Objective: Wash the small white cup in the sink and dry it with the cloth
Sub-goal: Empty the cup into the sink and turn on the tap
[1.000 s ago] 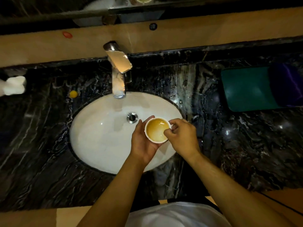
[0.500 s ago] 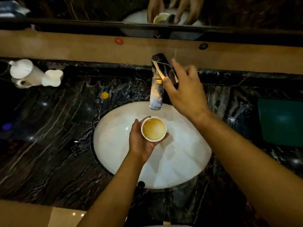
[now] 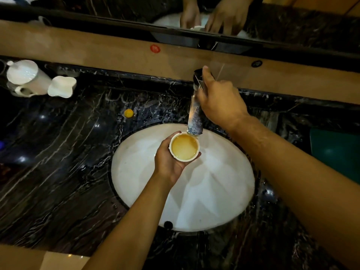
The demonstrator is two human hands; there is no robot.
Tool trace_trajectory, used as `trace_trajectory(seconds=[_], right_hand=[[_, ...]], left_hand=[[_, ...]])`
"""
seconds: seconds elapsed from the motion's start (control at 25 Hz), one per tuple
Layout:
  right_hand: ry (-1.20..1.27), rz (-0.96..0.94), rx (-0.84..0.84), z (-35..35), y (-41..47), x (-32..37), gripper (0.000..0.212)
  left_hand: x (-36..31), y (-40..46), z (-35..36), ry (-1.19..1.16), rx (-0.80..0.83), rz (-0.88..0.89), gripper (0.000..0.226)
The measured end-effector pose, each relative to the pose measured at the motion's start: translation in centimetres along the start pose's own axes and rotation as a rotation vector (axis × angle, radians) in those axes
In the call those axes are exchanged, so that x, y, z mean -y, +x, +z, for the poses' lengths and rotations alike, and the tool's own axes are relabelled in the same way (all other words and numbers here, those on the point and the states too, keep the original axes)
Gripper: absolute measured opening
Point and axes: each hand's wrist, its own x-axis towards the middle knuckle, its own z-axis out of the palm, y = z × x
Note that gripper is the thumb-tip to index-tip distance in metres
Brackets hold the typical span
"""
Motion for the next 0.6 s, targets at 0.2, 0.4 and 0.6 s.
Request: trace_trajectory(seconds=[0.2,0.4,0.6], right_hand=[[-0.027,-0.011,0.027,-1.0,0.4,0.4,0.062],[-0.030,-0.007,0.043,-1.3,0.7,0.5,0.062],[-0.029,-0.011,0.055,-1.7,0.9,0.5,0.061]], left_hand=[[-0.4,0.1,0.7,0.021,-0.006,-0.024,0.034],[-0.8,-0.2,1.4,0.062,0.019,-0.068,0.034],[-1.2,-0.2,1.9,0.079,0.039,-0.102,0.030]])
